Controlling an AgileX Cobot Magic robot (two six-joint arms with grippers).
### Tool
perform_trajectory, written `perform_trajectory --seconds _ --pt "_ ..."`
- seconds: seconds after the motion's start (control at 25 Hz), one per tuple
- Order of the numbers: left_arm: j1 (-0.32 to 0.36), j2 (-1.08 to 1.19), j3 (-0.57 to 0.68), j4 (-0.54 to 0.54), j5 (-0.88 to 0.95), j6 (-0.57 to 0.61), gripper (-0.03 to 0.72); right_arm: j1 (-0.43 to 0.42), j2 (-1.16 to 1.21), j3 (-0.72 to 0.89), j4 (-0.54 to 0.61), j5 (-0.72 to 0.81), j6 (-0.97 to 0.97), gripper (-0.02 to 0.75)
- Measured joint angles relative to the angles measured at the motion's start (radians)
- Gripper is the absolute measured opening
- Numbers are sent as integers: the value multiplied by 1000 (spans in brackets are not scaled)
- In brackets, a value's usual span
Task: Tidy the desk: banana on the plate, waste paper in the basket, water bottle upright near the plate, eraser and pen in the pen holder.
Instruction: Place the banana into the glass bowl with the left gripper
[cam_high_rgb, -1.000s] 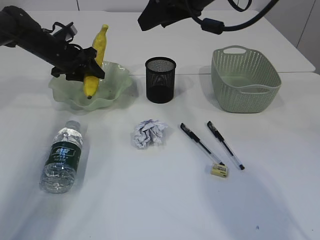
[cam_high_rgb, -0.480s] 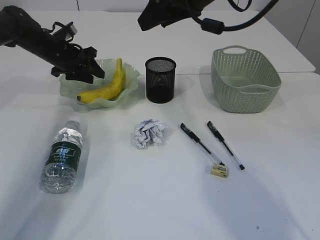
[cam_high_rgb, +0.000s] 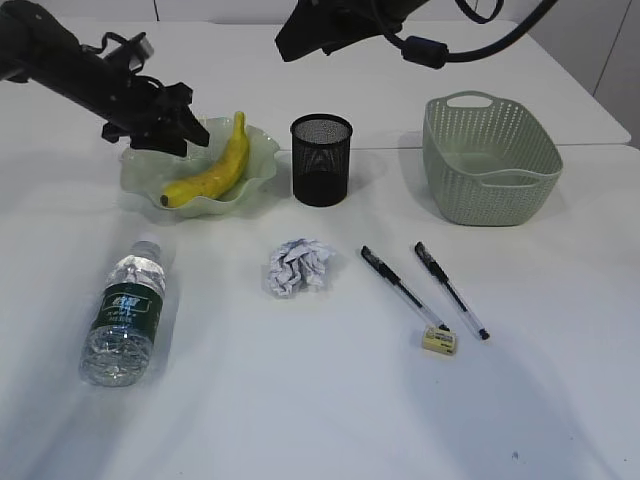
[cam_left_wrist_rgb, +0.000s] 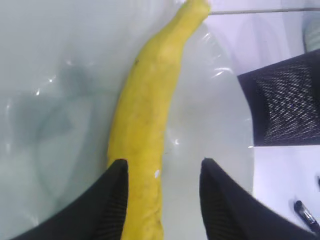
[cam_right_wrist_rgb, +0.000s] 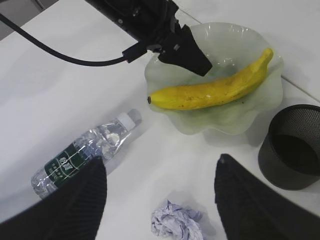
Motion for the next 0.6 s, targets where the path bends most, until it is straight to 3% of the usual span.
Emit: perform_trajectory --seconds 0.36,0.6 --pt "10 -52 -194 34 81 0 332 0 0 0 0 0 0 503" --pt "10 -143 -224 75 138 0 332 0 0 0 -2 0 0 503"
